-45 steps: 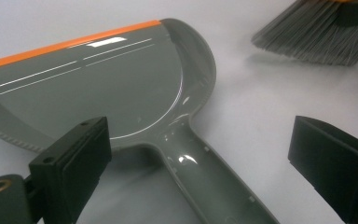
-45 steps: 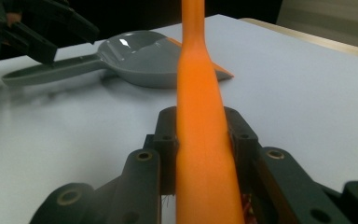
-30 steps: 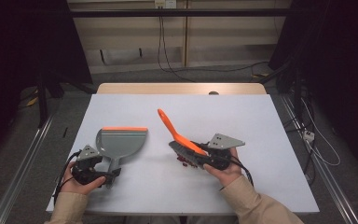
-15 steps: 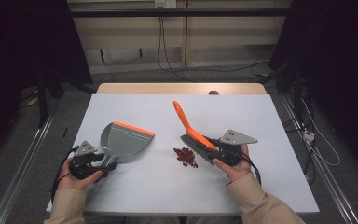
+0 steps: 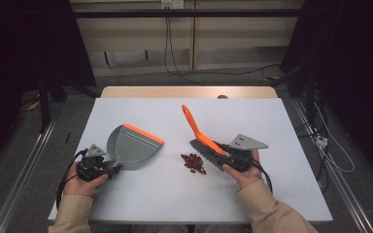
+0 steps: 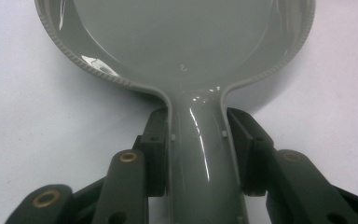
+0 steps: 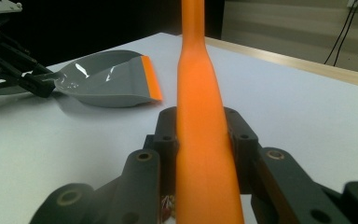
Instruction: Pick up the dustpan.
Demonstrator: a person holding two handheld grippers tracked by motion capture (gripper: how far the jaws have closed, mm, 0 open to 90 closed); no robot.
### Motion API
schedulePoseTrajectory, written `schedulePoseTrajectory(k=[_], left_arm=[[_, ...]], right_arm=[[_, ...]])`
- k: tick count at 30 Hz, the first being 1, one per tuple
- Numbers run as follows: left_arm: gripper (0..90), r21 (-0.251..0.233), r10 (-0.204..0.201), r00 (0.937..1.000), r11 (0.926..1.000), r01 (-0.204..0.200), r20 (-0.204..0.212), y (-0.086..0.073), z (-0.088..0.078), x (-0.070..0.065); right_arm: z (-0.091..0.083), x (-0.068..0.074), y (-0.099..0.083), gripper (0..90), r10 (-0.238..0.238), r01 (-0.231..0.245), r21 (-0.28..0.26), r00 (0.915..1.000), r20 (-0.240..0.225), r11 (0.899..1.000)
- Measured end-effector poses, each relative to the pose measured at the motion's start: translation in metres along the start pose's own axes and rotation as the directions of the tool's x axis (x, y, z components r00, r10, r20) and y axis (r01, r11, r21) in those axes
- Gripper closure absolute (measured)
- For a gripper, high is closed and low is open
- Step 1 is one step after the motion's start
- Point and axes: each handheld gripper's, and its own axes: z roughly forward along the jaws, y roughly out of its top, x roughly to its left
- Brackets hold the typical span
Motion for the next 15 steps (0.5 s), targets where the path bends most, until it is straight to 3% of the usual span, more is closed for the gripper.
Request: schedulePoseTrajectory(k=[5, 10, 15], left_arm=[[62.7, -0.042, -0.033, 0.9990, 0.9985, 0.034, 0.030, 0.000, -0.005, 0.004], [62.9, -0.094, -0.024, 0.9992, 0.9951, 0.027, 0.033, 0.002, -0.017, 0.003], [62.8, -0.073, -0.012, 0.9982, 0.9972, 0.016, 0.060, -0.002, -0.019, 0.004]], right_arm=[[-0.001, -0.002, -0.001, 71.2, 0.007, -0.007, 0.001, 0.9999, 0.010, 1.000], [-0.003, -0.004, 0.000, 71.2, 0.014, -0.014, -0.007, 0.9995, 0.027, 1.000], [-0.003, -0.006, 0.001, 71.2, 0.020, -0.020, -0.016, 0.9991, 0.039, 1.000]])
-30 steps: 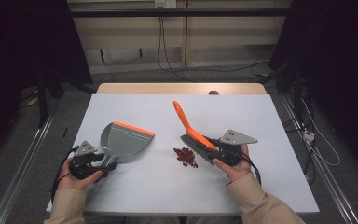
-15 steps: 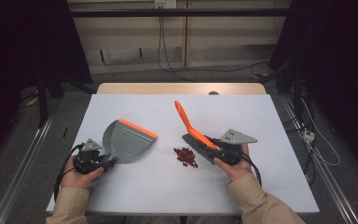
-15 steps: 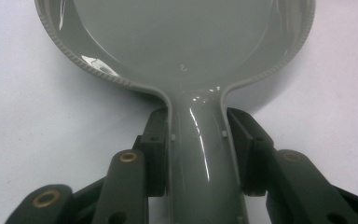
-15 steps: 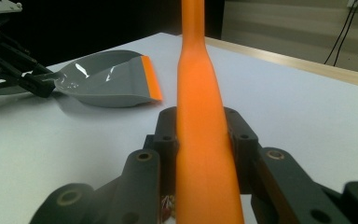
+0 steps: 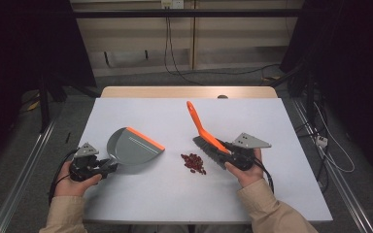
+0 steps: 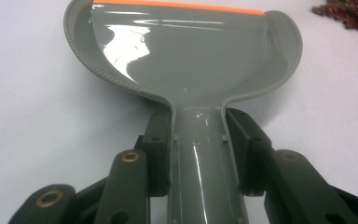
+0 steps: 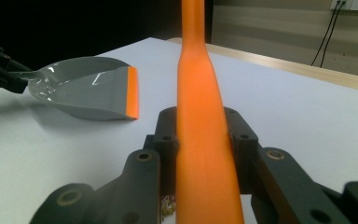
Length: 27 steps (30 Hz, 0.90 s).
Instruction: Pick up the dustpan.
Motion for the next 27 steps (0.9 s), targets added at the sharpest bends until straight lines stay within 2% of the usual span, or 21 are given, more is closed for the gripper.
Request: schedulePoseTrajectory(k=[3, 5, 6, 8, 11, 13, 15, 16, 17, 21, 24, 27], left_arm=[[62.6, 0.006, -0.001, 1.0000, 1.0000, 0.001, 0.008, -0.004, 0.005, 0.001], [62.3, 0.022, 0.010, 0.9999, 0.9997, -0.010, -0.005, -0.006, 0.008, 0.000], [62.1, 0.014, 0.019, 0.9998, 0.9997, -0.019, -0.009, -0.006, 0.009, 0.000], [61.7, 0.043, 0.058, 0.9982, 0.9974, -0.057, -0.013, -0.005, 0.011, -0.002], [60.7, 0.044, 0.062, 0.9974, 0.9972, -0.061, -0.037, -0.001, 0.015, -0.003], [59.9, 0.071, 0.091, 0.9947, 0.9936, -0.088, -0.048, 0.002, 0.020, -0.005], [53.9, 0.090, 0.103, 0.9933, 0.9912, -0.098, -0.054, 0.004, 0.025, -0.006], [61.4, 0.110, 0.132, 0.9893, 0.9861, -0.125, -0.062, 0.004, 0.027, -0.007], [62.5, 0.116, 0.137, 0.9882, 0.9848, -0.129, -0.068, 0.005, 0.026, -0.008], [63.3, 0.097, 0.115, 0.9915, 0.9894, -0.108, -0.062, 0.005, 0.022, -0.007], [63.4, 0.045, 0.089, 0.9960, 0.9951, -0.088, -0.013, 0.003, 0.012, -0.007], [63.4, 0.039, 0.113, 0.9936, 0.9929, -0.113, 0.001, 0.004, 0.003, -0.010]], right_arm=[[0.001, 0.000, -0.001, 71.2, 0.001, -0.001, 0.008, 1.0000, -0.001, 1.000], [0.002, 0.001, -0.001, 71.2, 0.000, 0.000, 0.010, 1.0000, -0.003, 1.000], [0.002, 0.001, -0.001, 71.2, 0.000, 0.000, 0.009, 1.0000, -0.003, 1.000], [0.002, 0.000, -0.001, 71.2, -0.001, 0.001, 0.010, 1.0000, -0.005, 1.000], [0.003, 0.000, -0.002, 71.2, 0.005, -0.005, 0.015, 1.0000, 0.001, 1.000], [0.004, -0.001, -0.002, 71.2, 0.006, -0.006, 0.019, 1.0000, 0.001, 1.000], [0.004, -0.001, -0.002, 71.2, 0.006, -0.006, 0.019, 1.0000, 0.002, 1.000], [0.004, -0.001, -0.002, 71.2, 0.005, -0.005, 0.021, 1.0000, 0.005, 1.000], [0.004, -0.001, -0.002, 71.2, 0.004, -0.004, 0.020, 1.0000, 0.007, 1.000], [0.004, -0.001, -0.002, 71.2, 0.006, -0.007, 0.021, 0.9999, 0.009, 1.000], [0.004, -0.002, -0.002, 71.2, 0.008, -0.008, 0.021, 0.9998, 0.020, 1.000], [0.004, -0.001, -0.002, 71.2, 0.014, -0.015, 0.011, 0.9991, 0.039, 1.000]])
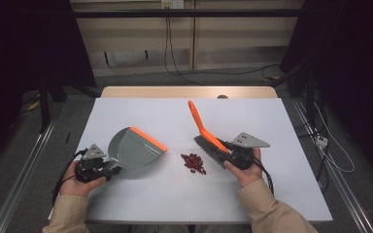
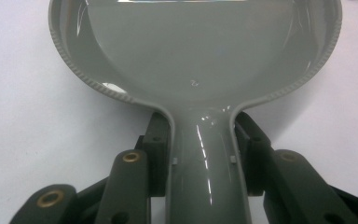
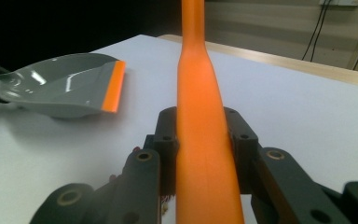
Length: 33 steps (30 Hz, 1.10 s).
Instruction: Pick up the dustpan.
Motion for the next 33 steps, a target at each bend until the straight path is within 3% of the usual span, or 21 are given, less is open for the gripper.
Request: schedulePoseTrajectory(k=[2, 6, 8, 17, 20, 22, 23, 25, 27, 29, 32, 33], left_arm=[[63.4, -0.005, 0.007, 0.9997, 1.0000, -0.007, 0.024, 0.000, -0.004, -0.004], [63.3, 0.010, 0.069, 0.9955, 0.9975, -0.070, 0.066, 0.003, -0.005, -0.019], [63.3, 0.015, 0.103, 0.9908, 0.9944, -0.104, 0.088, 0.006, -0.003, -0.027], [63.2, 0.017, 0.173, 0.9712, 0.9839, -0.178, 0.164, 0.009, 0.002, -0.045], [63.2, 0.028, 0.177, 0.9661, 0.9822, -0.186, 0.188, 0.009, 0.005, -0.049], [63.2, 0.037, 0.175, 0.9665, 0.9819, -0.185, 0.187, 0.008, 0.007, -0.052], [63.1, 0.044, 0.181, 0.9610, 0.9800, -0.194, 0.209, 0.009, 0.008, -0.053], [63.1, 0.050, 0.181, 0.9623, 0.9795, -0.195, 0.203, 0.009, 0.010, -0.055], [63.1, 0.054, 0.188, 0.9569, 0.9774, -0.205, 0.221, 0.009, 0.012, -0.056], [63.0, 0.047, 0.170, 0.9566, 0.9813, -0.186, 0.236, 0.009, 0.015, -0.056], [62.7, 0.042, 0.177, 0.9537, 0.9804, -0.192, 0.243, 0.010, 0.016, -0.054], [62.6, 0.033, 0.163, 0.9533, 0.9837, -0.177, 0.254, 0.009, 0.017, -0.054]], right_arm=[[0.001, 0.001, 0.001, 71.2, -0.007, 0.007, 0.004, 0.9998, 0.019, 1.000], [0.004, 0.002, 0.001, 71.3, -0.016, 0.015, 0.024, 0.9991, 0.039, 1.000], [0.005, 0.001, 0.001, 71.2, -0.021, 0.020, 0.029, 0.9984, 0.052, 0.999], [0.006, -0.001, 0.000, 71.2, -0.022, 0.018, 0.043, 0.9960, 0.087, 0.999], [0.008, -0.001, -0.001, 71.2, -0.023, 0.018, 0.050, 0.9951, 0.096, 0.999], [0.010, 0.000, -0.002, 71.2, -0.027, 0.022, 0.057, 0.9944, 0.102, 0.998], [0.011, 0.000, -0.002, 71.2, -0.027, 0.020, 0.065, 0.9938, 0.108, 0.998], [0.013, 0.000, -0.004, 71.2, -0.025, 0.017, 0.072, 0.9940, 0.107, 0.997], [0.014, 0.000, -0.004, 71.2, -0.028, 0.019, 0.080, 0.9927, 0.117, 0.997], [0.015, 0.000, -0.005, 71.2, -0.026, 0.016, 0.086, 0.9929, 0.116, 0.996], [0.017, 0.001, -0.007, 71.2, -0.033, 0.022, 0.098, 0.9933, 0.111, 0.995], [0.017, 0.001, -0.007, 71.2, -0.035, 0.025, 0.099, 0.9937, 0.106, 0.995]])
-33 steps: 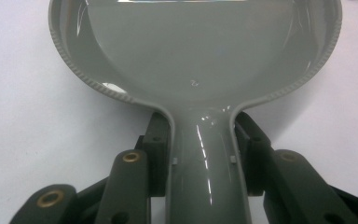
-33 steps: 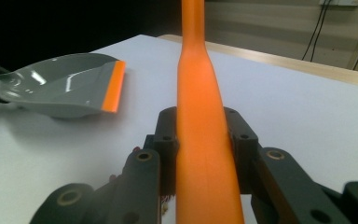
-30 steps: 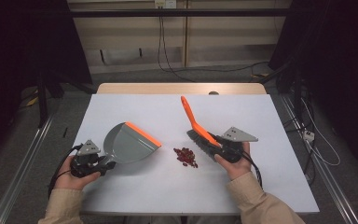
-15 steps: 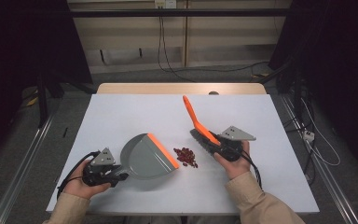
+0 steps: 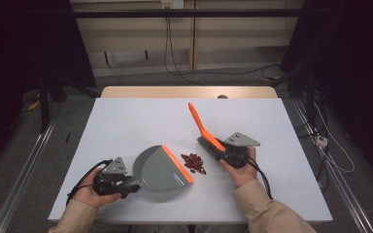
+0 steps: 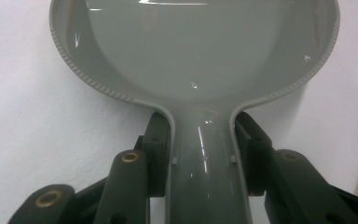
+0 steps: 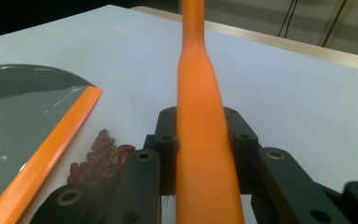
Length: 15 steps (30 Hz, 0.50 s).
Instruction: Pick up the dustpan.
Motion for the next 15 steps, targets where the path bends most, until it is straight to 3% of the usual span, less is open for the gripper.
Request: schedulePoseTrajectory(k=[7, 15], left_arm=[[62.2, 0.006, 0.009, 1.0000, 0.9999, -0.009, 0.000, -0.0016, -0.0007, -0.0014], [61.8, 0.025, 0.031, 0.9983, 0.9992, -0.032, 0.049, 0.0004, 0.0049, -0.0069]], right_arm=[[0.0018, 0.0036, -0.0009, 71.2, -0.005, 0.005, 0.006, 1.0000, -0.002, 1.000], [0.0064, 0.0106, -0.0021, 71.2, -0.030, 0.030, 0.022, 0.9995, 0.008, 0.999]])
